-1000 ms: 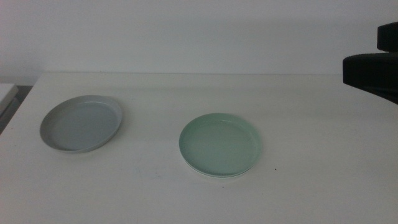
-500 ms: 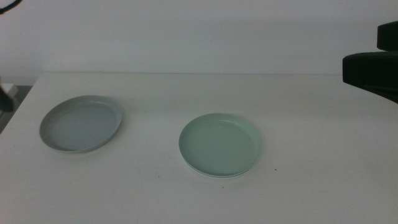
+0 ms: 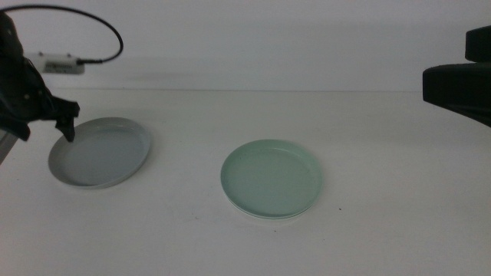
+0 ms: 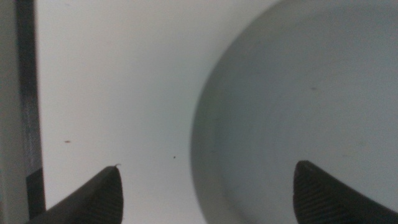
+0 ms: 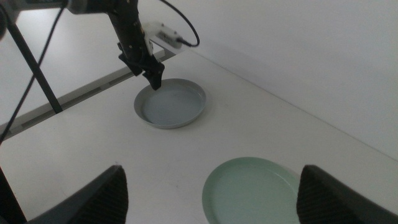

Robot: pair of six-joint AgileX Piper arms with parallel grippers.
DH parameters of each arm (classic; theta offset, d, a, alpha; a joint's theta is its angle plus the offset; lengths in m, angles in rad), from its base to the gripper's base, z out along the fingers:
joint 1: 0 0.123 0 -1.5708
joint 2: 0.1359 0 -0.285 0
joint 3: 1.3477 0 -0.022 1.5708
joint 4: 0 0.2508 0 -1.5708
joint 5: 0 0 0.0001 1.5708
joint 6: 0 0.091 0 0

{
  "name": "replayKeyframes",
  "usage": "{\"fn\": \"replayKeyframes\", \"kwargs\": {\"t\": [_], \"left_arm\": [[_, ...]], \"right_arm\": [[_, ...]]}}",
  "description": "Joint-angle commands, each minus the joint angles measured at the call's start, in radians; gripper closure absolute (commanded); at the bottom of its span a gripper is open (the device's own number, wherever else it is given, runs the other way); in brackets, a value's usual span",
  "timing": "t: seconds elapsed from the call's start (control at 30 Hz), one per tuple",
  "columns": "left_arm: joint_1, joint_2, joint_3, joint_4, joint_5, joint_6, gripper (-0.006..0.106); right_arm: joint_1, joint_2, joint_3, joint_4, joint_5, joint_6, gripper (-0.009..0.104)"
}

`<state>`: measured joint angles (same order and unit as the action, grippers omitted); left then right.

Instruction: Stack the three bowls on top of each other.

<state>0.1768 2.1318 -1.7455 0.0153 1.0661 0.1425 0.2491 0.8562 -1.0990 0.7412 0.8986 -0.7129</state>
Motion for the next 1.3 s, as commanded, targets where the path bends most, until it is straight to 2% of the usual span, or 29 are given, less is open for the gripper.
{"fn": "replayKeyframes", "kwargs": {"t": [0.0, 0.2, 0.33, 0.4, 0.43, 0.53, 0.57, 0.7, 0.8, 0.93, 1.27], "left_arm": [[-0.004, 0.032, -0.014, 0.011, -0.001, 0.02, 0.007], [0.003, 0.078, -0.012, 0.01, -0.006, 0.039, 0.011], [0.013, 0.091, -0.012, -0.005, 0.001, 0.039, 0.025], [0.025, 0.095, -0.012, -0.028, 0.008, 0.039, 0.038], [0.036, 0.113, -0.01, -0.038, 0.018, 0.041, 0.07], [0.036, 0.116, -0.01, -0.045, 0.018, 0.044, 0.099], [0.036, 0.114, -0.01, -0.049, 0.025, 0.047, 0.102], [0.036, 0.047, -0.01, -0.067, 0.075, 0.05, 0.102], [0.02, -0.085, 0.013, -0.187, 0.138, 0.041, 0.102], [-0.063, -0.233, 0.11, -0.308, 0.071, 0.043, 0.102], [-0.417, -0.229, 0.164, -0.335, -0.085, -0.06, 0.102]], "right_arm": [[0.0, -0.003, 0.002, 0.006, -0.009, -0.001, 0.004], [0.0, -0.003, 0.002, 0.006, -0.009, -0.001, 0.004], [0.0, -0.003, 0.002, 0.006, -0.009, -0.001, 0.004], [0.0, -0.003, 0.002, 0.006, -0.009, -0.001, 0.004], [0.0, -0.003, 0.002, 0.006, -0.009, -0.001, 0.004], [0.0, -0.003, 0.002, 0.006, -0.009, -0.001, 0.004], [0.0, -0.003, 0.002, 0.006, -0.009, -0.001, 0.004], [0.0, -0.003, 0.002, 0.006, -0.009, -0.001, 0.004], [0.0, -0.003, 0.002, 0.006, -0.009, -0.001, 0.004], [0.0, -0.003, 0.002, 0.006, -0.009, -0.001, 0.004], [0.0, -0.003, 0.002, 0.006, -0.009, -0.001, 0.004]]}}
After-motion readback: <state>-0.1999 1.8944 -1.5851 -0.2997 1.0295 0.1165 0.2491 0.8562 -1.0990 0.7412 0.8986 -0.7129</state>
